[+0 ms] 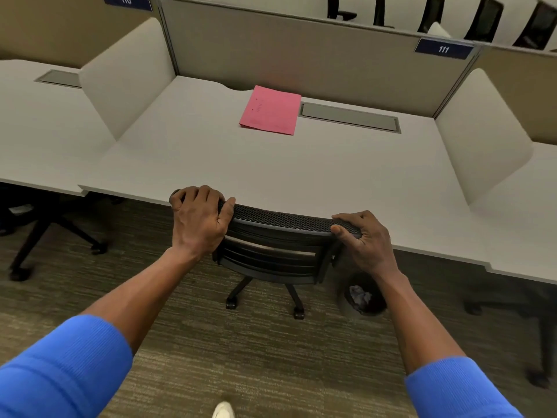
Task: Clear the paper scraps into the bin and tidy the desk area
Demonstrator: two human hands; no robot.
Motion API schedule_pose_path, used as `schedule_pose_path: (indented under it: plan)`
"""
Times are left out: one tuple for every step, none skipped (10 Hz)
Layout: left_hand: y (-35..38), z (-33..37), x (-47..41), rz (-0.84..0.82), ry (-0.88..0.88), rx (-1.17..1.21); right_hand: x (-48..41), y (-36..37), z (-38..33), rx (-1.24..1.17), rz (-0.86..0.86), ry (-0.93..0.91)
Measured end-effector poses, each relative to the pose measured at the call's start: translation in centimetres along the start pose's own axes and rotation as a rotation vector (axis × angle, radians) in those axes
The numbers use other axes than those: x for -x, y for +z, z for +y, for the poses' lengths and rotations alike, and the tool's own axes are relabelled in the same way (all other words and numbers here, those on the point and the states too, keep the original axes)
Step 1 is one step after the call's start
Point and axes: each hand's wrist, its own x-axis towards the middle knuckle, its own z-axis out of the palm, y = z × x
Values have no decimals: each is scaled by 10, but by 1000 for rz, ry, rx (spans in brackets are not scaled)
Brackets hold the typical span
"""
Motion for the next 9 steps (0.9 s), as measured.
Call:
schedule_pose_path:
  plan:
    - [0, 1, 0, -6, 1, -10, 0, -1, -1, -8, -1, 1]
    - [-1, 1, 0, -3, 4, -10, 0, -1, -1, -7, -8, 0]
    - [-2, 1, 0, -4, 10, -13, 0, -2, -4, 11, -25, 1]
    - [-4, 2, -1, -21, 5, -16, -2, -4, -5, 39, -48, 8]
    - [-8, 3, -1, -40, 10, -4, -2, -6, -8, 96, -59, 30]
    - [-15, 2, 0, -100, 20, 7, 2, -8, -12, 202, -31, 76]
    - [-23, 2, 4, -155, 56, 19, 10, -10, -20, 277, 17, 112]
    - [-31, 1, 16, -163, 110, 10, 17, -15, -32, 325, 70, 83]
    - [-40, 2, 26, -166, 107, 10, 21, -22, -48, 352, 79, 69]
